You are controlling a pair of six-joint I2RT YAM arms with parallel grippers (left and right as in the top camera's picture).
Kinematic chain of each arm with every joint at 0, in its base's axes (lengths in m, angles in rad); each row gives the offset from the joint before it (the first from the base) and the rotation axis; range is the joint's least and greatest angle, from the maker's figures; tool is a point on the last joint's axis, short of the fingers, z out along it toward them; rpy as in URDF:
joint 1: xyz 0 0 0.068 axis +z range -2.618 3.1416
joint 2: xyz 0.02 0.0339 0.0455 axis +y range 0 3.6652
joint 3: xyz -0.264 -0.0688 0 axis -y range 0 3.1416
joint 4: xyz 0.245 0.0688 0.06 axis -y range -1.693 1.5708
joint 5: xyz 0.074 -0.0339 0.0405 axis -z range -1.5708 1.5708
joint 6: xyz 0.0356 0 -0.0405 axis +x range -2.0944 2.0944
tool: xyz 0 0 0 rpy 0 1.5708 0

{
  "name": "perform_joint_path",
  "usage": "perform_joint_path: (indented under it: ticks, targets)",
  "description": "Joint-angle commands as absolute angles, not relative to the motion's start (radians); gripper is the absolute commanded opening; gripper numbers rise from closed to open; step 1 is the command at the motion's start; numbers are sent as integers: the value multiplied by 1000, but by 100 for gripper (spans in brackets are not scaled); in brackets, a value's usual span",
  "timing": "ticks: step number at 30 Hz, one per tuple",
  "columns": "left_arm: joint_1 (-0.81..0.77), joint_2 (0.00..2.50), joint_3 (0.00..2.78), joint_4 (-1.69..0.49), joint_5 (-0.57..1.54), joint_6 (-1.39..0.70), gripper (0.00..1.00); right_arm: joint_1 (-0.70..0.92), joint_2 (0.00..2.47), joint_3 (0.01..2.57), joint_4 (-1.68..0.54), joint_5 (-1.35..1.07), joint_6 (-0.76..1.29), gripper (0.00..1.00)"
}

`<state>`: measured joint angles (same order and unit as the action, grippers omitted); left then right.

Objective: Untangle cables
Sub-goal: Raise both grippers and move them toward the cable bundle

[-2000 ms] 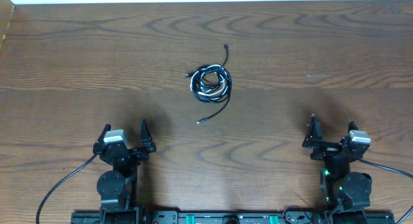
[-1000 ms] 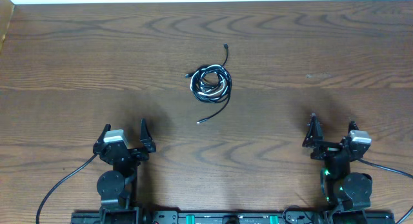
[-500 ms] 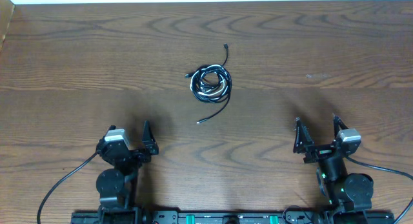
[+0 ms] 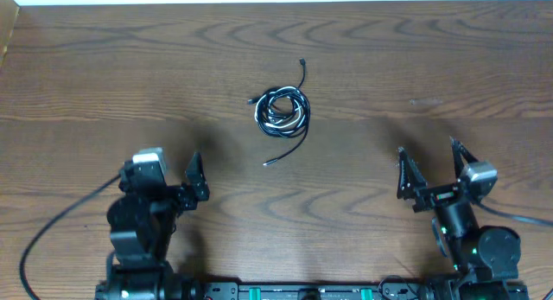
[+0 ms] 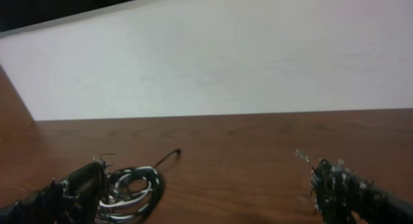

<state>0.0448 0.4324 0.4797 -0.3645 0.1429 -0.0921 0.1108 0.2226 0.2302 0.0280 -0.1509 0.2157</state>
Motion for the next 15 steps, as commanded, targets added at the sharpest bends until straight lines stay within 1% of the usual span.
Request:
perform_joint_path:
  ticks: [1,7,10,15]
  targets:
    - [48,532,597,-428,197,-72,96,116,324,310,38,-213,205,99]
    - [48,690,765,-584,207,-71,96,116,550,469,38,-305,205,99]
    - [48,756,822,-644,253,-71,96,116,678,560,42,-355,206,99]
    - [48,824,834,-652,377,-71,96,125,884,691,81,-440,266,99]
